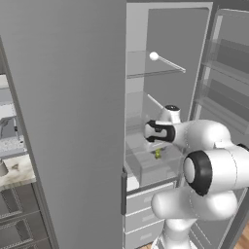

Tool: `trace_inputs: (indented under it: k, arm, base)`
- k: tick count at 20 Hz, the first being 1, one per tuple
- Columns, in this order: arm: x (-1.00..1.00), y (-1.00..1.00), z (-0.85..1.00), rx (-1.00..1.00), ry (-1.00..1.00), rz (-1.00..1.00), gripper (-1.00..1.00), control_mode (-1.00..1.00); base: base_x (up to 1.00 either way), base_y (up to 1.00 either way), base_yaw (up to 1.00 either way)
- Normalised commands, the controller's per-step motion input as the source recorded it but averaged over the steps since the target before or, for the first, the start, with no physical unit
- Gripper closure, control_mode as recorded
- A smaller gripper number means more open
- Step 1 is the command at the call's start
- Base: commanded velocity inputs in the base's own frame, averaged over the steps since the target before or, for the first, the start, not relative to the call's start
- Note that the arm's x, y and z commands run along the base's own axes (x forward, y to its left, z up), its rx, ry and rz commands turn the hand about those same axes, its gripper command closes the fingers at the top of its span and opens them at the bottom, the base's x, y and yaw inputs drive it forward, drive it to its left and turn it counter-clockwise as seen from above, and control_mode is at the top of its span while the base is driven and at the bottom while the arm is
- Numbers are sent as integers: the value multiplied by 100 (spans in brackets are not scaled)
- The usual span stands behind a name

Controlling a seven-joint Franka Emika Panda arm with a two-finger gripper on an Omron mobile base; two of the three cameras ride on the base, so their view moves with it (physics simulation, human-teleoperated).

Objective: Place the broccoli and mushroom inside the fridge drawer. Close the drawer after placing the vegetables.

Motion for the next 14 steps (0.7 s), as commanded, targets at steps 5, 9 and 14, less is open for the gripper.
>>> trace_inputs:
  k: [5,9,14]
  arm:
    - [0,0,-45,-2,0,0,100,-100]
    - [0,2,-44,-1,0,0,100,-100]
    - [-18,17,-62,-3,0,0,-100,-100]
  base:
    - [0,0,0]
    - [0,0,0]
    - [0,0,0]
